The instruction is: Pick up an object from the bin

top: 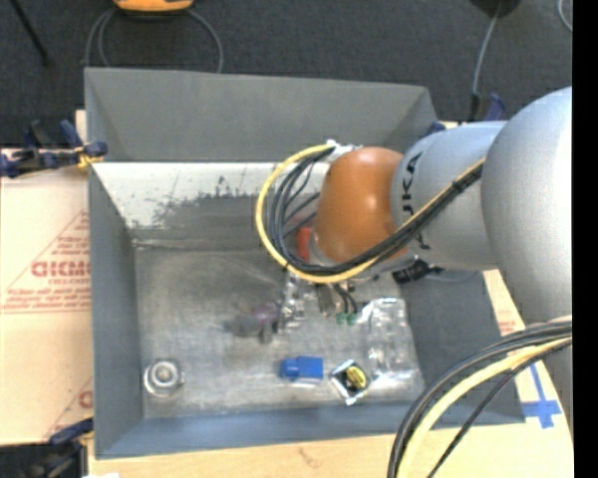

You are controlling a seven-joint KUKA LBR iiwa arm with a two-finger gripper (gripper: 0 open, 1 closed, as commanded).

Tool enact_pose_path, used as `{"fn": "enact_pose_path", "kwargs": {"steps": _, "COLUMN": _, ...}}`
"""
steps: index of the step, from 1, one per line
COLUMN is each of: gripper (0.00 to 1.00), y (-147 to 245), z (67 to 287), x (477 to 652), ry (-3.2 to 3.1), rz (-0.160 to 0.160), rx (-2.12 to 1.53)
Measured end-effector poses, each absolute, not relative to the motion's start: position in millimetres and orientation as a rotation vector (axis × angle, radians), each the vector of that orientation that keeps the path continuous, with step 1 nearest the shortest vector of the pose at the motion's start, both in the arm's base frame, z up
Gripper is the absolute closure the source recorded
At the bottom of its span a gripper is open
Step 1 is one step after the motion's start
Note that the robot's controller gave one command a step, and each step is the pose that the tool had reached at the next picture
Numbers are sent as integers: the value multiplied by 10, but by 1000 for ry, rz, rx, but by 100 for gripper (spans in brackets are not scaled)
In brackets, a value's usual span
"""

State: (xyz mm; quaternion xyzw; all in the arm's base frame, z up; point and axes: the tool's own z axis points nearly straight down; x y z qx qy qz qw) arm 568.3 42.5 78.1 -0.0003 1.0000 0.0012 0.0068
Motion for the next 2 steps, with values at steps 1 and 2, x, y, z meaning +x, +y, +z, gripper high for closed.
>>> {"fn": "enact_pose_path", "kwargs": {"steps": 1, "gripper": 100, "y": 329, "z": 2479, "x": 5303, "ry": 3125, "rz": -2, "rx": -190}}
{"fn": "enact_pose_path", "kwargs": {"steps": 2, "gripper": 0, "y": 332, "z": 2440, "x": 5296, "ry": 3132, "rz": 0, "rx": -189}}
